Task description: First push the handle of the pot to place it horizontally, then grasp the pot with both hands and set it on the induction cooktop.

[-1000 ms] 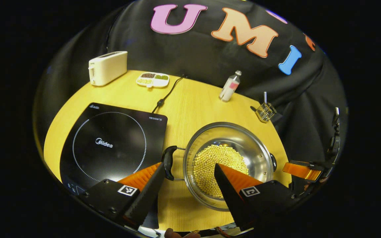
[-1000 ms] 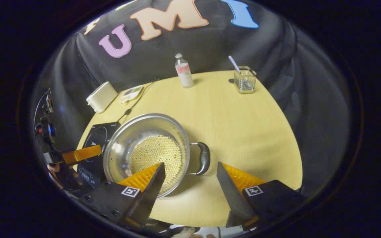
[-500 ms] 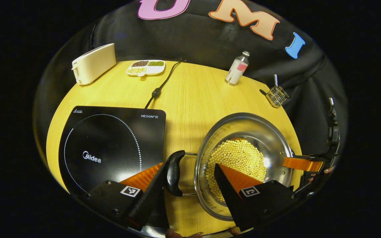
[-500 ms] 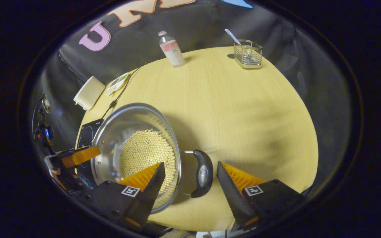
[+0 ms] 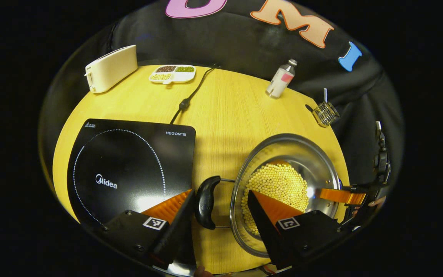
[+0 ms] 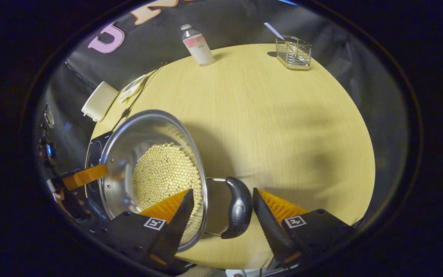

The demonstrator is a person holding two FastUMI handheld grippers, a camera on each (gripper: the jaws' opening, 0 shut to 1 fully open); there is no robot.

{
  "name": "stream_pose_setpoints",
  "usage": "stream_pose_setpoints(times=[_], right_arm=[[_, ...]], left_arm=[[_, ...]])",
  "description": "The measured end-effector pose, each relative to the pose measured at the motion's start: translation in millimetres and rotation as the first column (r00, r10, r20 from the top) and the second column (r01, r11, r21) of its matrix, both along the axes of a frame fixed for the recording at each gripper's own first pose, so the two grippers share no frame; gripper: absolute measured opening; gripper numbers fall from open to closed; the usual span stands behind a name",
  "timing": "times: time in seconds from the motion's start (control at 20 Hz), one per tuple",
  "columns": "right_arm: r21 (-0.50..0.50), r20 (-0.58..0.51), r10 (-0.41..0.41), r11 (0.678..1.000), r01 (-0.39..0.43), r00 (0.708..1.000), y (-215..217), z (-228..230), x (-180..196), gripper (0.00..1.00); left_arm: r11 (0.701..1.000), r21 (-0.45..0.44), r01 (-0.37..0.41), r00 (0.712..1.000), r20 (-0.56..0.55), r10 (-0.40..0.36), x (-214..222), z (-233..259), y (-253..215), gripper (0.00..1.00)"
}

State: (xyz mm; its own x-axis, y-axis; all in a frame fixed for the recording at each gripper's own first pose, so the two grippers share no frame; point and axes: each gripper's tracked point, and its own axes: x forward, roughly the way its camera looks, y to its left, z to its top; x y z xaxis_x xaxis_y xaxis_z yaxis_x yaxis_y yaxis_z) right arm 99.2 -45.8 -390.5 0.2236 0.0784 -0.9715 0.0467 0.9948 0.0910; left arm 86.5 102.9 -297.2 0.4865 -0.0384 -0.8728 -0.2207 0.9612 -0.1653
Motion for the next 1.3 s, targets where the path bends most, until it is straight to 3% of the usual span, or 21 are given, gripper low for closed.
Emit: stream_pose_setpoints(times=[0.15, 0.2, 0.25, 0.45, 0.55, 0.6, 0.65, 0.8, 0.9, 0.95, 1.05, 1.3], right_arm=[[0.012, -0.018, 0.003, 1.000, -0.003, 1.000, 1.0, -3.8, -1.9, 0.90], [0.013, -0.020, 0.007, 1.000, -0.006, 1.000, 1.4, -4.7, -2.5, 0.96], [0.014, -0.023, 0.013, 1.000, -0.012, 1.000, 2.1, -5.7, -2.5, 0.90], [0.020, -0.039, 0.034, 0.999, -0.033, 0.999, 7.9, -11.4, -4.5, 0.90], [0.010, -0.042, 0.040, 0.999, -0.040, 0.998, 8.0, -14.1, -4.1, 0.89], [-0.012, -0.034, 0.046, 0.999, -0.046, 0.998, 1.6, -14.4, -2.6, 0.84], [-0.022, -0.035, 0.044, 0.999, -0.045, 0.998, -2.5, -15.6, -3.4, 0.82], [-0.027, -0.046, 0.038, 0.999, -0.039, 0.998, -8.8, -17.2, -7.1, 0.66], [-0.055, -0.042, 0.048, 0.997, -0.051, 0.998, -15.2, -20.1, -8.4, 0.65], [-0.055, -0.046, 0.045, 0.997, -0.048, 0.998, -16.6, -18.8, -8.4, 0.70], [-0.050, -0.048, 0.037, 0.998, -0.039, 0.998, -18.3, -14.6, -8.2, 0.70], [-0.041, -0.047, 0.029, 0.999, -0.031, 0.998, -19.2, -15.1, -9.6, 0.65]], left_arm=[[0.999, 0.037, 0.024, 0.999, -0.039, -0.023, 1.2, -3.5, -0.1, 0.91], [0.998, 0.047, 0.038, 0.997, -0.064, -0.035, -0.6, -6.1, -0.7, 0.91], [0.997, 0.047, 0.056, 0.995, -0.085, -0.052, -1.0, -8.5, -3.1, 0.90], [0.996, 0.048, 0.078, 0.984, -0.165, -0.070, -5.0, -16.1, -9.4, 0.91], [0.994, 0.025, 0.110, 0.967, -0.233, -0.101, -18.8, -21.2, -21.1, 0.97], [0.992, 0.033, 0.119, 0.965, -0.240, -0.108, -18.3, -22.9, -21.8, 0.98], [0.992, 0.034, 0.118, 0.965, -0.240, -0.107, -17.0, -25.2, -22.1, 0.97], [0.996, 0.009, 0.086, 0.963, -0.256, -0.080, -20.7, -36.0, -21.8, 0.95], [0.998, -0.017, 0.062, 0.962, -0.264, -0.064, -23.0, -43.3, -25.9, 0.91], [0.997, -0.012, 0.074, 0.961, -0.268, -0.075, -23.0, -45.7, -25.4, 0.90], [0.994, 0.013, 0.110, 0.954, -0.282, -0.102, -28.4, -49.7, -22.6, 0.85], [0.996, -0.005, 0.092, 0.961, -0.261, -0.090, -27.8, -51.2, -24.1, 0.78]])
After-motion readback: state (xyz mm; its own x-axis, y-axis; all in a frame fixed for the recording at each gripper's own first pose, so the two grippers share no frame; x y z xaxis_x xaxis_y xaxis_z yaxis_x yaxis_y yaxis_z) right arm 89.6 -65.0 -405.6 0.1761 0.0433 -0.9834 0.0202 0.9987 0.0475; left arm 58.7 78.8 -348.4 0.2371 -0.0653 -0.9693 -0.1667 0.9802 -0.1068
